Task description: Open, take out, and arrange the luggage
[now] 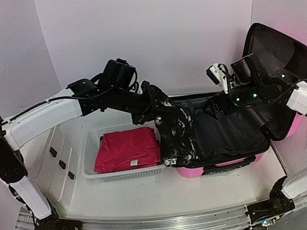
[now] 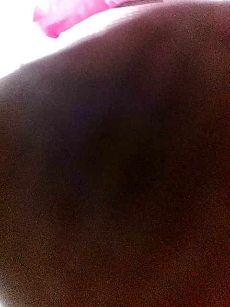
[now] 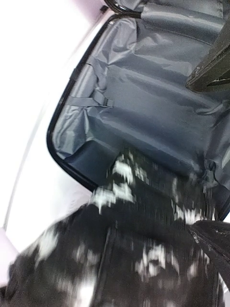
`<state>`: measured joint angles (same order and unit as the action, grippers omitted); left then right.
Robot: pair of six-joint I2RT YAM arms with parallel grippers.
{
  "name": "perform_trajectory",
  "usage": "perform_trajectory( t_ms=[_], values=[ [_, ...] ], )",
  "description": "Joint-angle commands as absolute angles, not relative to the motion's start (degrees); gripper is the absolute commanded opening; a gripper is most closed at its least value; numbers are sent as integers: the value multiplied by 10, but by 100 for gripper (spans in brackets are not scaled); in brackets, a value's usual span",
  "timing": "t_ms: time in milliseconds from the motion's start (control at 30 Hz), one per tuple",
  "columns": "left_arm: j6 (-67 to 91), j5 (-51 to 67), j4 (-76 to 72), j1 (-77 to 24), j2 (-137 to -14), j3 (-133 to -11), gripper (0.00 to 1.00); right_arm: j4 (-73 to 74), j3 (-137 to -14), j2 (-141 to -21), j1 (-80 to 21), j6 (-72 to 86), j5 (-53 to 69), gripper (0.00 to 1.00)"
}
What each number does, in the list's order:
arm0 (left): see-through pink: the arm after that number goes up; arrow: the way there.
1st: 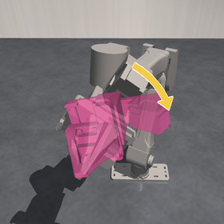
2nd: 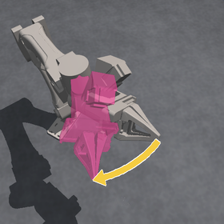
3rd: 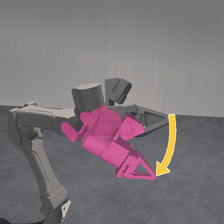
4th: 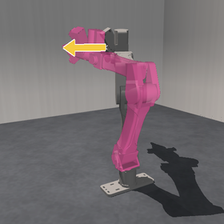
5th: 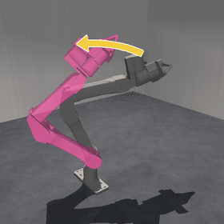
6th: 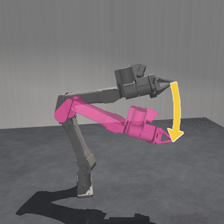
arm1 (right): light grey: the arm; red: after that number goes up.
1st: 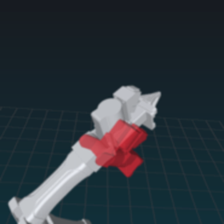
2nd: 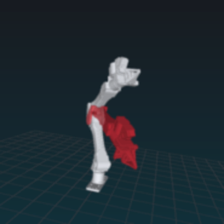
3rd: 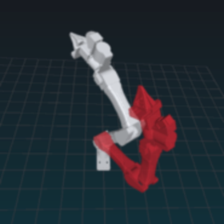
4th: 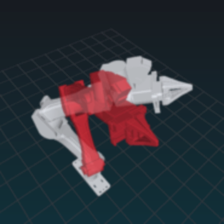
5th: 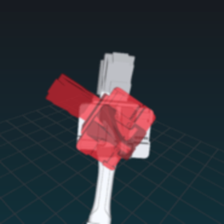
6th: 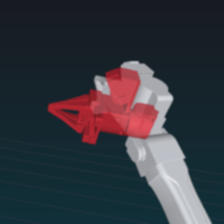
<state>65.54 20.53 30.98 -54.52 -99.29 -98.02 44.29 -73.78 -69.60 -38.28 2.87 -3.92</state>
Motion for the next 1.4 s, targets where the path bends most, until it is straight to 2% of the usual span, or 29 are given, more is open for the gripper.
perform_trajectory(
  t_ms=[0,300,1033,1367],
  values=[
    [583,288,312,-518,-944,-974,0,441,-755,-712,-383,55,-39,92],
    [417,318,442,-426,-896,-928,0,465,-756,-702,-383,58,-52,91],
    [193,341,541,-276,-902,-878,0,512,-762,-702,-383,46,-83,92],
    [87,284,640,-240,-946,-894,0,516,-773,-724,-383,43,-80,92]
  ],
)
